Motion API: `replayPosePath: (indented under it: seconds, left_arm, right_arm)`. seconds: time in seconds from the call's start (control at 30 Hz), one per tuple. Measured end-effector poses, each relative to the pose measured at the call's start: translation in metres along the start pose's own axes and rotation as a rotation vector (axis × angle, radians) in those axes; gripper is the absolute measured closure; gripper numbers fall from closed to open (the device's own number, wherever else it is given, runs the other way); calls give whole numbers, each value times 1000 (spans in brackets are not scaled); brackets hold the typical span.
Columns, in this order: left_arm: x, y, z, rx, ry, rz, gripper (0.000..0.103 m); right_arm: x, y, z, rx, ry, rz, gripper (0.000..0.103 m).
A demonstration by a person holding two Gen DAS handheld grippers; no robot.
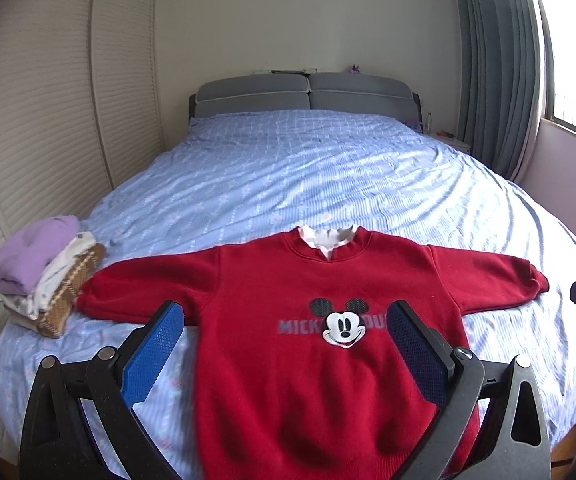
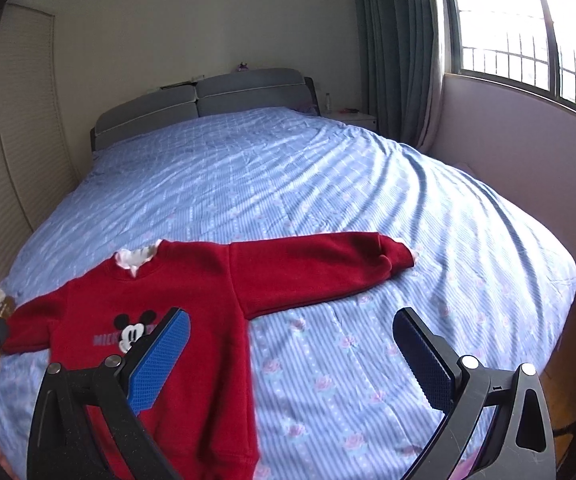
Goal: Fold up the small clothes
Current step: 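Grasp the red sweatshirt's sleeve cuff with the right gripper and lift it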
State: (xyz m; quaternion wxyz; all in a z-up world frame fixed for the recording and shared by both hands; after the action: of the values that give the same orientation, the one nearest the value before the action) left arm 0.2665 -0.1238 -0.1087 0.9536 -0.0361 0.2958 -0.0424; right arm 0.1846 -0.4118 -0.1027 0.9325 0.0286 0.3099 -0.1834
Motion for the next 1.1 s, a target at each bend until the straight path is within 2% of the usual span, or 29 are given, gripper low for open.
replayPosePath:
  seconds: [0.2, 0.4, 0.5, 0.57, 0.67, 0.83, 0.9, 1.0, 1.07, 1.1]
  left_arm:
    - [68, -38, -5, 43, 19, -6, 0]
    - [125, -95, -3, 82, 31, -41, 0]
    - [147, -128, -5, 106, 35, -65, 0]
    - [160, -147, -10, 116, 51, -78, 0]
    - [172, -169, -14, 133, 59, -88, 0]
    - [178, -191, -15, 151, 56, -98, 0]
    - [180, -196, -16, 152, 59, -99, 0]
    - [177, -199, -16, 160, 56, -98, 0]
    - [174, -198, -14, 165, 49, -92, 0]
    - [172, -196, -12, 164, 46, -90, 0]
  right_arm:
    - [74, -23, -2, 66, 27, -35, 1]
    - [139, -79, -9, 216, 58, -119, 4]
    - [163, -110, -14, 293, 71, -152, 12]
    - [177, -130, -20, 359, 84, -150, 23]
    - [201, -154, -29, 459, 114, -134, 34]
    - [232, -184, -44, 627, 137, -60, 41]
    - [241, -191, -50, 713, 138, 4, 44]
    - [256, -198, -50, 815, 120, 94, 60]
    - [259, -197, -46, 832, 115, 134, 76]
    - [257, -196, -42, 825, 109, 134, 78]
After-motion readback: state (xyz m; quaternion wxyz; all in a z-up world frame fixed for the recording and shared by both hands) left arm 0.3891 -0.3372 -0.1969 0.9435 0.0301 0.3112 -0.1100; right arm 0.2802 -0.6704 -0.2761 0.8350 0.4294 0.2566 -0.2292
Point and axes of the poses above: each gripper's, at about its wrist camera, not at the fingertips, and x roughly the way its jaws point, y to its left, z to its top, the point moved 8 cm from there along x, roughly the way its jaws point, and after that the axes turned 9 degrees about -x, right-handed, at the moved point
